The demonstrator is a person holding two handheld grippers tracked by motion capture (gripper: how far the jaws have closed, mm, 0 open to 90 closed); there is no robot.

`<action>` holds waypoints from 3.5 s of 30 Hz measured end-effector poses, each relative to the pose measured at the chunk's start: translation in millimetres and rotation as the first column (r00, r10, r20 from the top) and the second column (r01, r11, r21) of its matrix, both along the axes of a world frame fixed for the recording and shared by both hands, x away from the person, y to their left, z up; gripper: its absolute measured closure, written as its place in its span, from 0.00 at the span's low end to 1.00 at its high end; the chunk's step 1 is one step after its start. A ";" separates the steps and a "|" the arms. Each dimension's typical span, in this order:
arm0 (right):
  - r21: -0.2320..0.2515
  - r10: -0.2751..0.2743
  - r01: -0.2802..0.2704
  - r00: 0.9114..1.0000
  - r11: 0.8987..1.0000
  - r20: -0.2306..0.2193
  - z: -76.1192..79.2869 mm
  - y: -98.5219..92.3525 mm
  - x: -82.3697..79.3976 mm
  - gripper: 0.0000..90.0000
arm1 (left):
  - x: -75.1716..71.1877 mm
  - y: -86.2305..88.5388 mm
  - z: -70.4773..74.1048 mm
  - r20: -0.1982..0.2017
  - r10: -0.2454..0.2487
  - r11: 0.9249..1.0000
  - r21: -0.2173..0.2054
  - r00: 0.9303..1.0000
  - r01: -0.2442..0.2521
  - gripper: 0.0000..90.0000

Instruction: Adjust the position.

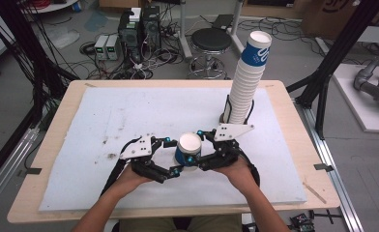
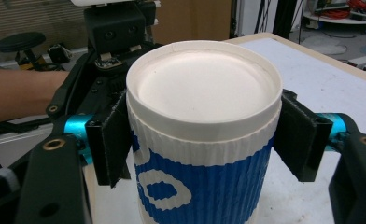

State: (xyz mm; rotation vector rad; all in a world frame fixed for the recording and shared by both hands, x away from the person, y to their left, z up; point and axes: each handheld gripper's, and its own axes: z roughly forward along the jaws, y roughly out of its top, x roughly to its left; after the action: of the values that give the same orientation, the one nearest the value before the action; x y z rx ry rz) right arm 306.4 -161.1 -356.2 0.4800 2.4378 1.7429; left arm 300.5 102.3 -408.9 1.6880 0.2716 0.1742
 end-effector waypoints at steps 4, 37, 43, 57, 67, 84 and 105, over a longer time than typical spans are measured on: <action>0.022 0.011 -0.011 1.000 1.000 -0.005 0.5 2.8 -0.1 0.31 | 0.7 -2.9 -1.4 -0.007 -0.014 1.000 0.000 1.000 0.014 0.17; 0.103 -0.050 0.050 0.999 0.993 0.000 5.0 -27.0 -2.4 0.21 | 8.8 -1.4 7.8 -0.049 -0.022 0.991 0.134 0.999 0.028 0.31; 0.071 -0.054 0.053 0.999 0.996 0.008 7.3 -45.8 -3.1 0.21 | 14.8 1.7 27.9 -0.063 -0.018 0.973 0.227 0.998 0.032 0.31; -0.139 -0.008 0.016 0.998 0.990 0.062 3.2 -67.3 -2.1 0.21 | 15.2 -12.2 58.3 -0.042 -0.105 0.878 0.465 0.994 0.113 0.31; -0.217 0.114 -0.094 0.990 0.972 0.083 16.4 -46.5 -3.2 0.21 | 11.1 -26.0 53.3 -0.070 -0.157 0.828 0.534 0.985 0.170 0.31; -0.368 0.243 -0.218 0.970 0.904 0.024 18.4 -6.4 6.7 0.21 | 9.5 -33.4 45.0 -0.110 -0.187 0.811 0.543 0.976 0.217 0.31; -0.402 0.292 -0.285 0.955 0.870 -0.045 14.2 -2.4 9.7 0.34 | 9.7 -32.8 36.2 -0.137 -0.189 0.835 0.498 0.972 0.233 0.25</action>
State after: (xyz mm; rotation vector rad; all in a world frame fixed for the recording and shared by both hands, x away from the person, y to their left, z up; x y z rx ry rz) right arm 316.1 -163.5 -342.0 0.0530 2.8715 1.2463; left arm 310.1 69.5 -372.7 2.2472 0.0975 0.0067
